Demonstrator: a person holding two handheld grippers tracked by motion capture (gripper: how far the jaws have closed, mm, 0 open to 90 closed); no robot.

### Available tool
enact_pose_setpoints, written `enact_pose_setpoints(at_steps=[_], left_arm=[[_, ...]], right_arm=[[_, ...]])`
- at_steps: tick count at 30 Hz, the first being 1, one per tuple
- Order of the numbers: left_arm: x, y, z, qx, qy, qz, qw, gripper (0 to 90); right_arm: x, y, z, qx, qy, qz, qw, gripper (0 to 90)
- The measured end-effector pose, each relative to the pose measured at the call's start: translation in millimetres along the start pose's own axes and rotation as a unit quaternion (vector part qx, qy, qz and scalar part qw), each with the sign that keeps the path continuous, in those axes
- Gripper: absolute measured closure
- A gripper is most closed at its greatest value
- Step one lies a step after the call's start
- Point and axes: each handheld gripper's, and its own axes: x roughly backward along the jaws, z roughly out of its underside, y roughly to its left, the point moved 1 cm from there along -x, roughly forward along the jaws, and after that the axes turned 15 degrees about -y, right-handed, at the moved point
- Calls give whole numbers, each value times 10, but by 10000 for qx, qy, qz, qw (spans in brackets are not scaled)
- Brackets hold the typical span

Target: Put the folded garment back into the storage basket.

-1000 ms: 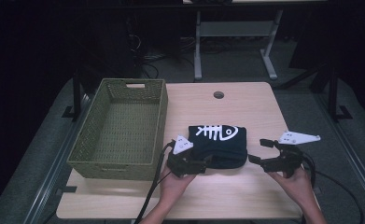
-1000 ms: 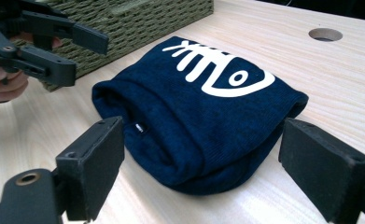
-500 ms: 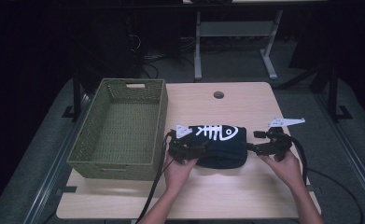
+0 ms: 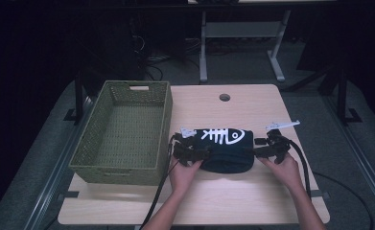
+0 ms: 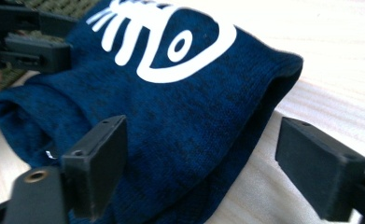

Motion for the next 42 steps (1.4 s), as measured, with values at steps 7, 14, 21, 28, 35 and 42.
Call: enact_pose_setpoints(at_steps=[7, 14, 21, 28, 35, 42], left_arm=[[-63, 19, 21, 177, 143, 5, 9997, 210], [-126, 53, 48, 453, 307, -1, 9985, 211], [-138, 59, 55, 524, 290, 131, 9981, 264], [-149, 44, 64, 609, 282, 288, 9973, 393], [-145, 42, 57, 803, 230, 420, 9956, 561], [-122, 17, 33, 775, 155, 436, 9959, 660]], right_arm=[[-63, -33, 30, -129, 55, 29, 9999, 233], [-121, -16, 23, -174, 181, 86, 9996, 346], [-166, -23, 64, -329, 255, 120, 9991, 446], [-176, -11, 92, -584, 212, 119, 9980, 612], [-154, -52, 144, -922, 96, -45, 9957, 703], [-101, -4, 123, -875, 71, -47, 9961, 734]])
